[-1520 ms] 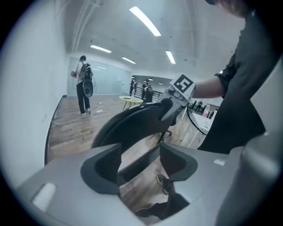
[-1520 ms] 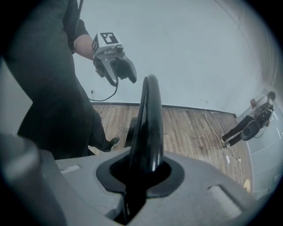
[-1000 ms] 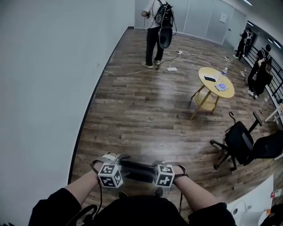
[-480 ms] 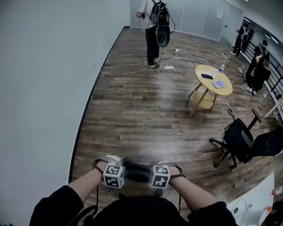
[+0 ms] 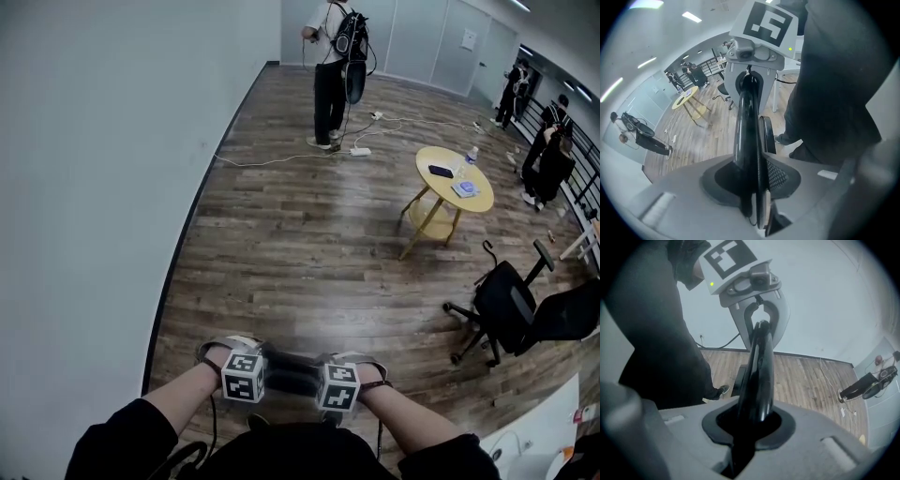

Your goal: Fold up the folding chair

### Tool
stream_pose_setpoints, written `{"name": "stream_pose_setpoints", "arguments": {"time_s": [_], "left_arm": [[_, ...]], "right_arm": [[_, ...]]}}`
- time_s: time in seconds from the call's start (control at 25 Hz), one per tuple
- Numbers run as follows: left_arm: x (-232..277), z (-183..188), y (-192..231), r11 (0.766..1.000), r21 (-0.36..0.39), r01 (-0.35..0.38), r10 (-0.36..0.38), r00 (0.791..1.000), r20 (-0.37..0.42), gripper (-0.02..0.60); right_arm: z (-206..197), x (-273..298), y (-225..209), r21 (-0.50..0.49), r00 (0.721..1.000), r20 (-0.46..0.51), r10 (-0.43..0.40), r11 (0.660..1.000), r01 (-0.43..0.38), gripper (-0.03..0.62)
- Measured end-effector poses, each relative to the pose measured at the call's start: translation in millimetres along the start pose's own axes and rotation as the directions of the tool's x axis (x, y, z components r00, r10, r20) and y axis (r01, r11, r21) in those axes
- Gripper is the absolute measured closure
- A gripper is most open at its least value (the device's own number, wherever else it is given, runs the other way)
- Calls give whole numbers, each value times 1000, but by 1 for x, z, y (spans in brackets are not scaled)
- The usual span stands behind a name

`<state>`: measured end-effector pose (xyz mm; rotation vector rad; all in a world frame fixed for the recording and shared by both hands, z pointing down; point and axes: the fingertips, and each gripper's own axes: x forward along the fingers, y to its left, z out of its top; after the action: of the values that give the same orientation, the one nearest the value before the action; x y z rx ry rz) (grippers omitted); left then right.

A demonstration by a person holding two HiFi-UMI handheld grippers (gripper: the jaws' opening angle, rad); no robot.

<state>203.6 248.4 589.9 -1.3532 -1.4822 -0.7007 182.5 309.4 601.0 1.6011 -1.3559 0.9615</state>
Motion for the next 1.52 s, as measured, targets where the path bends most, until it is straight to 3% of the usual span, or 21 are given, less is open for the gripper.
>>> {"name": "stream_pose_setpoints", "arguments": {"time_s": [0.24, 0.52, 0.76, 0.96, 1.16, 1.52], "left_arm": [[-3, 5, -3, 998, -50, 38, -38, 999, 7, 479], [-17, 15, -5, 988, -138, 73, -69, 997, 34, 482], [-32, -7, -20, 969, -241, 52, -52, 999, 8, 482], [-44, -17, -42, 916, -402, -8, 4, 1000, -12, 483], [-52, -35, -66, 836, -543, -80, 72, 997, -36, 485], [-91, -96, -116, 724, -674, -147, 148, 987, -56, 485]], "right_arm": [[0, -2, 0, -3, 999, 32, 19, 1000, -18, 547], [3, -17, -3, -66, 995, 41, 94, 994, -91, 549], [30, -12, 3, -175, 985, 35, 171, 971, -163, 546], [49, -7, 11, -332, 972, 25, 235, 919, -214, 548], [72, 7, 20, -484, 960, -4, 280, 840, -247, 548], [152, 28, 51, -632, 939, -87, 332, 710, -310, 548]]}}
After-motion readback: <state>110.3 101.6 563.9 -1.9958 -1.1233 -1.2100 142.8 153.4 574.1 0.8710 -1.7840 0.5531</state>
